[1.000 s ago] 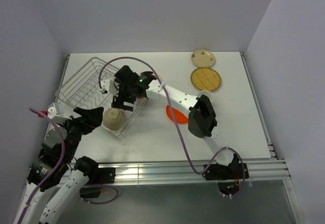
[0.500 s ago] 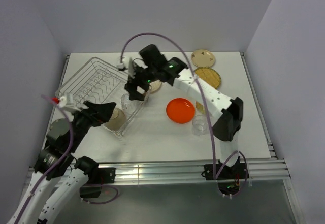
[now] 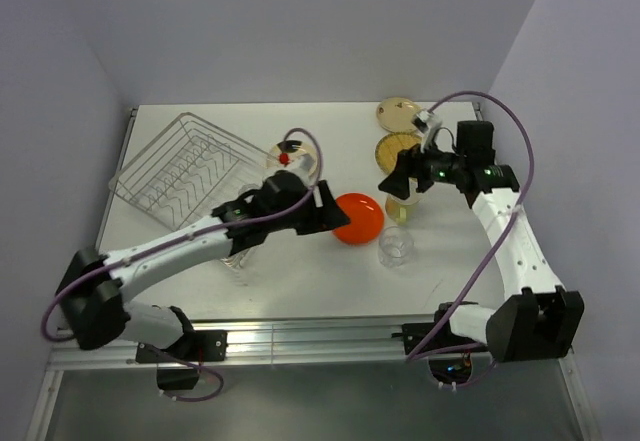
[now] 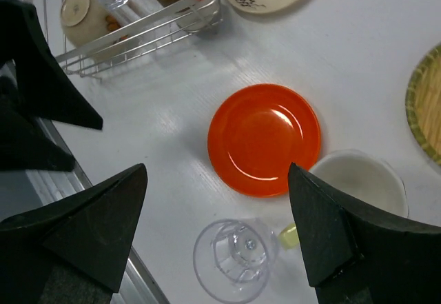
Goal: Load the mixed dishes into the dish rack
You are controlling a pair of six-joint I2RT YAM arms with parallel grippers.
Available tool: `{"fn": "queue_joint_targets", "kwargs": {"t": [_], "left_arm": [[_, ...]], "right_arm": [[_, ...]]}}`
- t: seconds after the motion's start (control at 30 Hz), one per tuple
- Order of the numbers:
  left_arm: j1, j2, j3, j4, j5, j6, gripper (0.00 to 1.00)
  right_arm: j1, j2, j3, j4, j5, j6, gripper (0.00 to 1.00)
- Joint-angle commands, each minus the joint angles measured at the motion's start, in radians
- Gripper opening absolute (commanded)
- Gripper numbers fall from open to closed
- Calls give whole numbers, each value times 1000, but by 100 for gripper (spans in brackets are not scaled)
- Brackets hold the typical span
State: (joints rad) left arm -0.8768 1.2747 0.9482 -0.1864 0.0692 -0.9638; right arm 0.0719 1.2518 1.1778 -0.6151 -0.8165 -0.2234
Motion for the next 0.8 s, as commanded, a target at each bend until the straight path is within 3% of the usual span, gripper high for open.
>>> {"fn": "queue_joint_targets", "kwargs": {"t": [0.0,0.07,0.3,0.53,0.77], "left_arm": [[-97,174,167,-30,-63,-27,71],[-140,254,262,-67,-63,-27,65],[-221,581,581,-243,-114,-4,56],[-275,732,780,-441,-235,28,50],[-286,784,837,-507,-302,42,47]], "right_arm": [[-99,-107,-116,104,-44,61,90],[-170,-150,-147,124,-42,71,90],[-294,-184,-202,135,-50,117,90],[-331,-201,-216,155,-76,133,90],[-334,-195,-221,166,-93,142,90]]}}
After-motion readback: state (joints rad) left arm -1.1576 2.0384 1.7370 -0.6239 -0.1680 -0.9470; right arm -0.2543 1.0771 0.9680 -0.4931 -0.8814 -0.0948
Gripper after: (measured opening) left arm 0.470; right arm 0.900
